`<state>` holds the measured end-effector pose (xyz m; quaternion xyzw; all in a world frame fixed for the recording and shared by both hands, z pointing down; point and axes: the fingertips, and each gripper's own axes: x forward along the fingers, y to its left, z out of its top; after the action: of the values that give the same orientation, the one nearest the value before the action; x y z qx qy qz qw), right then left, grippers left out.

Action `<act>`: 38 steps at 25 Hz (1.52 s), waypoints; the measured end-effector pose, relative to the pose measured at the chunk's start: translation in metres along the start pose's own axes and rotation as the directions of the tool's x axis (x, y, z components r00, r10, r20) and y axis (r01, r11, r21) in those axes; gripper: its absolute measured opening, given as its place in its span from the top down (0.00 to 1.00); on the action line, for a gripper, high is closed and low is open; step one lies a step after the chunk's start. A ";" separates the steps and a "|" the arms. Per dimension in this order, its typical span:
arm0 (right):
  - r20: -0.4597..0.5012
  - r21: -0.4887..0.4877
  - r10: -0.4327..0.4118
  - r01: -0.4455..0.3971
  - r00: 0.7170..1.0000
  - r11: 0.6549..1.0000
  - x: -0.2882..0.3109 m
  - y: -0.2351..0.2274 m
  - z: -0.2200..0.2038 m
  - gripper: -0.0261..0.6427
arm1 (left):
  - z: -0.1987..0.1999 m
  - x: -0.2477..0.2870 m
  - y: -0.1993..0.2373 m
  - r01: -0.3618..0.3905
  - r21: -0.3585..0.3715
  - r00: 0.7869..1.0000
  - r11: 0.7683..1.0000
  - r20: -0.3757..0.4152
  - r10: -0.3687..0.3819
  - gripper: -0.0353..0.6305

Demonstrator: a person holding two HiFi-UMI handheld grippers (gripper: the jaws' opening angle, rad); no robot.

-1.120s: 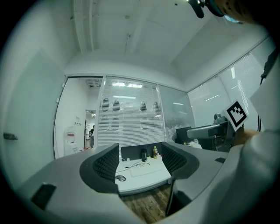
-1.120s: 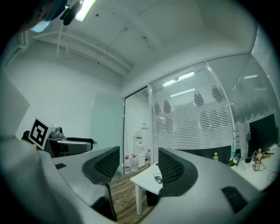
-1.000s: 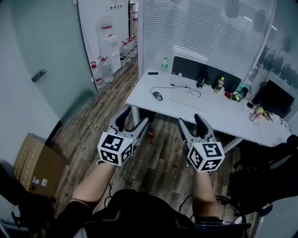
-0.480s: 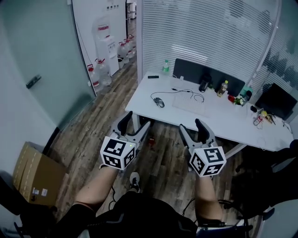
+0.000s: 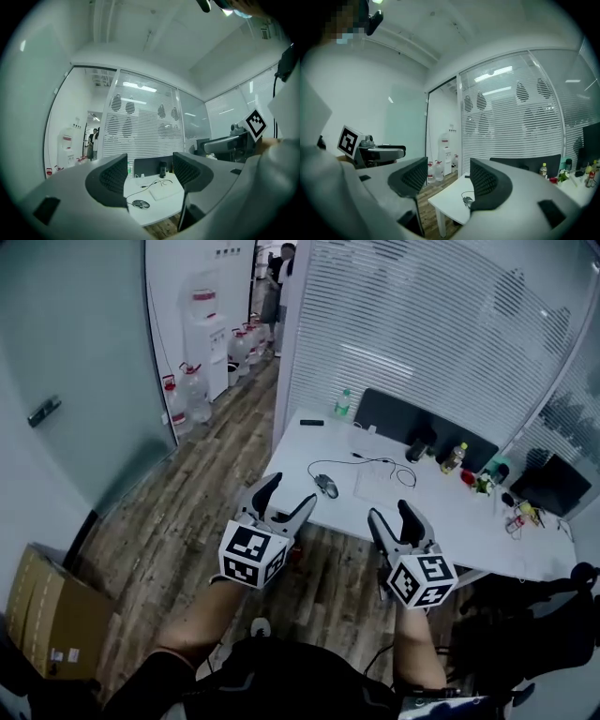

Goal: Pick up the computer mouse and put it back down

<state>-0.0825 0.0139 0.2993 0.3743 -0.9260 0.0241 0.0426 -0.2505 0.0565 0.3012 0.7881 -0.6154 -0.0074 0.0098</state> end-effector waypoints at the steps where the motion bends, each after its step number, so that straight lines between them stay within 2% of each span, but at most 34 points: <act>1: -0.004 0.000 -0.003 0.003 1.000 1.000 0.011 0.000 0.001 0.54 | 0.000 0.006 0.009 0.006 -0.006 1.000 1.000 -0.001 -0.006 0.49; 10: -0.008 0.028 -0.009 0.010 1.000 1.000 0.093 -0.016 -0.002 0.54 | -0.009 0.056 0.074 0.015 -0.009 1.000 1.000 -0.024 -0.015 0.49; 18: 0.007 0.026 0.002 -0.002 1.000 1.000 0.140 -0.069 0.002 0.54 | -0.026 0.111 0.096 -0.038 -0.013 0.997 0.999 -0.072 0.036 0.49; 24: 0.004 0.026 0.089 -0.089 0.996 0.996 0.182 -0.119 -0.001 0.53 | -0.034 0.163 0.097 -0.124 -0.013 0.988 0.992 -0.091 0.122 0.49; 30: -0.009 0.010 0.202 -0.202 0.979 0.979 0.215 -0.156 -0.004 0.53 | -0.042 0.204 0.094 -0.219 -0.019 0.971 0.976 -0.107 0.216 0.49; 38: -0.060 0.024 0.278 -0.277 0.959 0.960 0.248 -0.179 -0.031 0.52 | -0.064 0.231 0.099 -0.281 -0.017 0.949 0.960 -0.151 0.275 0.49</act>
<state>-0.1337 -0.2835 0.3560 0.2400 -0.9674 0.0488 0.0650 -0.2890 -0.1909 0.3673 0.6917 -0.7176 0.0402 0.0713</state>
